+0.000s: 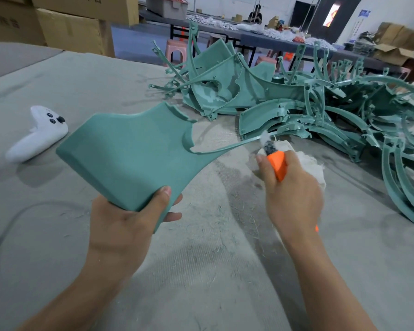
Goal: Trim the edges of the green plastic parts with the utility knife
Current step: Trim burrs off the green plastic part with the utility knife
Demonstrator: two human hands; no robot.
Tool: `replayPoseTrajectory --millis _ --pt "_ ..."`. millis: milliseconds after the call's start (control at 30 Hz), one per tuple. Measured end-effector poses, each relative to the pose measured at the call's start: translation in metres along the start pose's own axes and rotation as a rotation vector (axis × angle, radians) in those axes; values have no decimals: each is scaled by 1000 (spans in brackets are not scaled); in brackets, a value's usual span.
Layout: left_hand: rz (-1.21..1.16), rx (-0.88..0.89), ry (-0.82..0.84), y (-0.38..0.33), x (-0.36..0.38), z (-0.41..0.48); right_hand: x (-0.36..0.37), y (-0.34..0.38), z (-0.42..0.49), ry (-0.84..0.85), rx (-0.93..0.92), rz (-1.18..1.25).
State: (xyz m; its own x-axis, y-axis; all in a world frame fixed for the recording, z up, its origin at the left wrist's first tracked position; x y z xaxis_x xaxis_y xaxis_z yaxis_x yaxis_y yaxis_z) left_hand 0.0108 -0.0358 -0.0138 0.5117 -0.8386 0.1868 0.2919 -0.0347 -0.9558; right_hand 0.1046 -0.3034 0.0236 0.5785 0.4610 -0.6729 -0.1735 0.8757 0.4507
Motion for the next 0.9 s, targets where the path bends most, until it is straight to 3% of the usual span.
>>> replayPoseTrajectory --millis 233,400,600,900 --pt "7 -25 5 3 2 1 -10 -10 6 -50 21 -44" --pt "-5 -15 16 1 2 0 -1 -6 3 14 14 104" --pt "1 38 28 -3 5 -2 21 21 -8 238 -58 407" --pt "32 16 -11 2 1 0 47 55 -38 563 -118 665"
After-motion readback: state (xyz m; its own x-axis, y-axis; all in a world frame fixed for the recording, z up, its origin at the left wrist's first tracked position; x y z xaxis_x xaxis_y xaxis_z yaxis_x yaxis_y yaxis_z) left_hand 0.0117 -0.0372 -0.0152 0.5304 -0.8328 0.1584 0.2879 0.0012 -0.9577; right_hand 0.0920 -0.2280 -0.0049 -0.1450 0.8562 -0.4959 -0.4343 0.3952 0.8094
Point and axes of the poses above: each hand's wrist, its own z-axis towards the middle knuckle, its own x-axis out of the palm, y = z × x, the point moved 10 cm from there along z, towards the middle knuckle
